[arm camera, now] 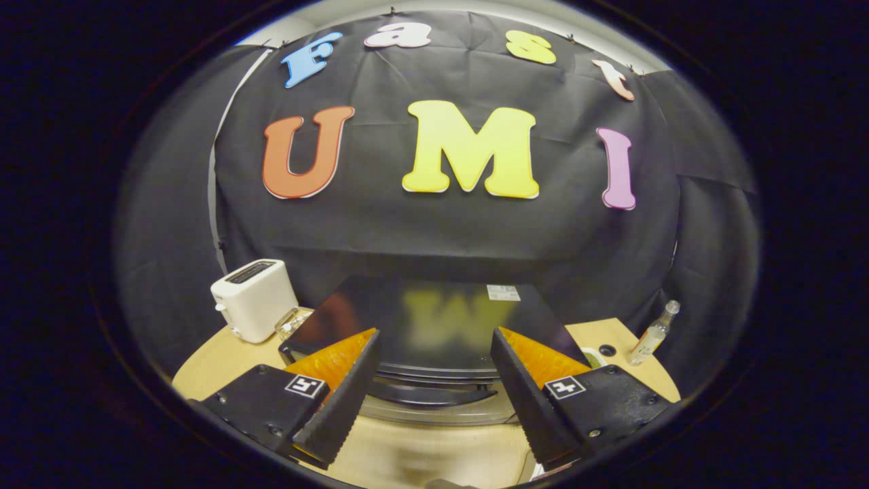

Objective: Open the toaster oven, put the food inside, and close the toaster oven door.

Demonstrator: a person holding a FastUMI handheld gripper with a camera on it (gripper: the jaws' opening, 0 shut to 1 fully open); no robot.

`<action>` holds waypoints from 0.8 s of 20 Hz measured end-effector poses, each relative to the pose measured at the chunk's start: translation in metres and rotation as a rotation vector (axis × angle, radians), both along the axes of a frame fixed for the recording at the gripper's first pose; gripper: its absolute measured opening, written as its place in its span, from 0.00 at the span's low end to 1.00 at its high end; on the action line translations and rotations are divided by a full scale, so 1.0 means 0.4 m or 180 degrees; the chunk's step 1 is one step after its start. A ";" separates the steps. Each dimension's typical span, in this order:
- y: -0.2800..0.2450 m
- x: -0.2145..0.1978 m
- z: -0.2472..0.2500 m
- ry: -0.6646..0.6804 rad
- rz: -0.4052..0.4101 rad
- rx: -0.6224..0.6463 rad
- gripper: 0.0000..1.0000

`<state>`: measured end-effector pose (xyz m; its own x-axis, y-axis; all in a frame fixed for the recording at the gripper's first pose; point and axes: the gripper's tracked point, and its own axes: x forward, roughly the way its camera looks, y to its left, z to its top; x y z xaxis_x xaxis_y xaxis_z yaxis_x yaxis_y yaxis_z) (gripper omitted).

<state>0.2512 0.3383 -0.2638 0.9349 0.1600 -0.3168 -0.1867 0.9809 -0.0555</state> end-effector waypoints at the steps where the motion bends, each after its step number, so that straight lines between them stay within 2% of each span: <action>1: 0.000 0.005 -0.023 0.0084 -0.0010 -0.0026 1.00; 3: -0.003 -0.005 -0.066 0.0220 -0.0014 -0.0063 1.00; 12: -0.009 -0.049 -0.074 0.0324 -0.0007 0.0017 1.00; 16: -0.021 -0.120 -0.085 0.0420 0.0025 -0.0046 1.00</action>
